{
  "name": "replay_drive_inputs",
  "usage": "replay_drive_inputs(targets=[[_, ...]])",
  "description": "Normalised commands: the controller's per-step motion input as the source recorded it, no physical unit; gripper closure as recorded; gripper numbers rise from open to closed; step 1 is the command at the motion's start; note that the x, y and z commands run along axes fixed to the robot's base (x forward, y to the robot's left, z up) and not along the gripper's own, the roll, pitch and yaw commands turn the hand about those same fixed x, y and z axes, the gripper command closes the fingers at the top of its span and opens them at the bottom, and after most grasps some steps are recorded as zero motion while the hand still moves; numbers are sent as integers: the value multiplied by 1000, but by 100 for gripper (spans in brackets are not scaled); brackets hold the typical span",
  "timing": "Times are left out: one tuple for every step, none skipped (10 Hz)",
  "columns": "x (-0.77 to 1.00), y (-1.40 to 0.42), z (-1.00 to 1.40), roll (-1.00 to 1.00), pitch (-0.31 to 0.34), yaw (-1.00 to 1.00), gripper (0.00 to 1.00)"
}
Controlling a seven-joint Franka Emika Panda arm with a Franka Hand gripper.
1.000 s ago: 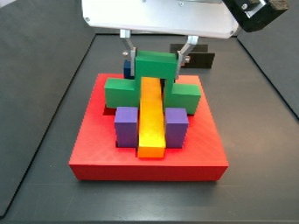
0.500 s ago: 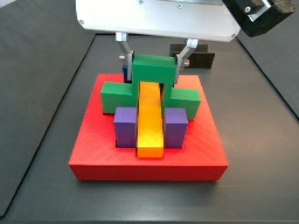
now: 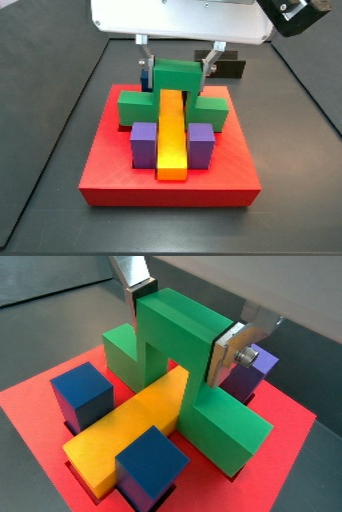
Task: Pick up the green object. Move up. Place the green object on the fixture. Regrasp the green object. Move to above the board. Insert the green object.
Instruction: Insert the green object.
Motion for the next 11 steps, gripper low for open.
replay_drive_inputs(targets=[[0,0,-80,0,-6,89,100],[-17,-3,-6,0,-6,0,100],[0,-46,-3,-11,-20,0,100],[-20,-57,-17,-4,-26,0,100],[-51,-3,-97,0,-31,-23,100],[-40,0,-140,0,-43,-43,100],[0,0,-163,0,-44,-40,100],[0,0,-209,0,-50,-20,100],[0,0,-186,0,-44,0,100],[269,-97,-51,-10,-11,0,100],[334,-94,-6,0,0,0,100]])
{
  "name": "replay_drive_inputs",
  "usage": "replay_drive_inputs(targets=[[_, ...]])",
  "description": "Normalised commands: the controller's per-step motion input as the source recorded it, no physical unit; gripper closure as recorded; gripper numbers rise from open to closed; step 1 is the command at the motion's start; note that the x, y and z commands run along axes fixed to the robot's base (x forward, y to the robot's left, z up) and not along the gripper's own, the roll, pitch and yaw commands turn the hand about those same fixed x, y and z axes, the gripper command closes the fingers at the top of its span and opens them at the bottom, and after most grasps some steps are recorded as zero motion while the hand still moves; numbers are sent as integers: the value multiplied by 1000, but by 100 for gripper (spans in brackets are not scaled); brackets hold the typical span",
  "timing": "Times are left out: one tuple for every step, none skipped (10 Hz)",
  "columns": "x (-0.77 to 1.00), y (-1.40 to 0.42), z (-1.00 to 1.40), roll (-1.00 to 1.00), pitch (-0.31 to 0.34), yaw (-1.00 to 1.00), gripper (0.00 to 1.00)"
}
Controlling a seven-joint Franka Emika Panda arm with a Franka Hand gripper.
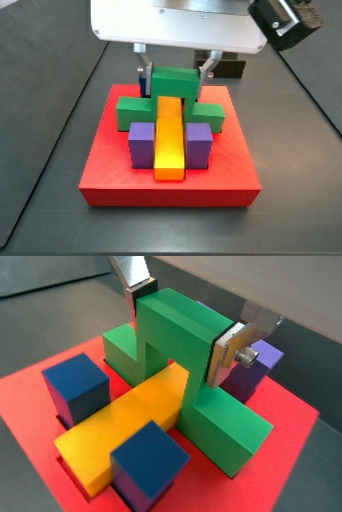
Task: Pick up the green object. Move up. Place the green object on the fixture. Regrasp the green object. Move to above the board. Insert the green object.
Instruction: Insert the green object.
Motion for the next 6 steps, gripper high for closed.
replay_drive_inputs(targets=[[337,-71,0,0,0,0,100],[154,-66,-157,0,0,0,100],[0,0,-306,13,-29,0,100],[-26,0,-431,0,-80,-29,100],[-17,0,-640,0,-147,-31,100],[0,0,-749,0,-170,-23,100]])
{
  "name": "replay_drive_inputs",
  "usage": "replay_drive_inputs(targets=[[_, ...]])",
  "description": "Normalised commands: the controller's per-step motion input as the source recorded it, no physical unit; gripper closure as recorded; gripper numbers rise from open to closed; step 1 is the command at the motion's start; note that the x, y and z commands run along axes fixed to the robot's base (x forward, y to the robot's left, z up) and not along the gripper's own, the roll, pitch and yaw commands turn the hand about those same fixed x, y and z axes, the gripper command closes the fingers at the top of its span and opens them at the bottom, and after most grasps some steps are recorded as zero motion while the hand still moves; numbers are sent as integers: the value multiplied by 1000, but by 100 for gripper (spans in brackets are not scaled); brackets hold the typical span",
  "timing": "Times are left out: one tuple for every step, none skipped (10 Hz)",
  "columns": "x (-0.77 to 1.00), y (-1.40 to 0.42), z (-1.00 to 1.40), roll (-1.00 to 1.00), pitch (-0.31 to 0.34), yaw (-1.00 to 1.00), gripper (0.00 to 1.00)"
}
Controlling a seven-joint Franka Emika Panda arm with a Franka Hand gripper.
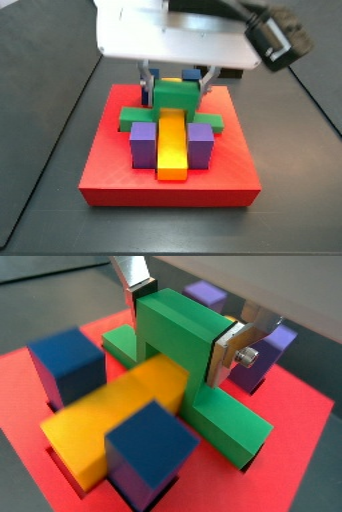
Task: Pick up the green object. Move up. Place the green object on the fixture. Regrasp the green object. Move to above the board. Insert the green object.
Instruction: Insert the green object.
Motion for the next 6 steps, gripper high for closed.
replay_drive_inputs(targets=[[0,0,-817,0,-184,-20,100],[0,0,-840,0,-190,-17,100],[0,0,-866,3,-190,-17,100],[0,0,-731,13,-161,-14,100],[0,0,0,9,0,0,100],[0,0,0,0,0,0,100]])
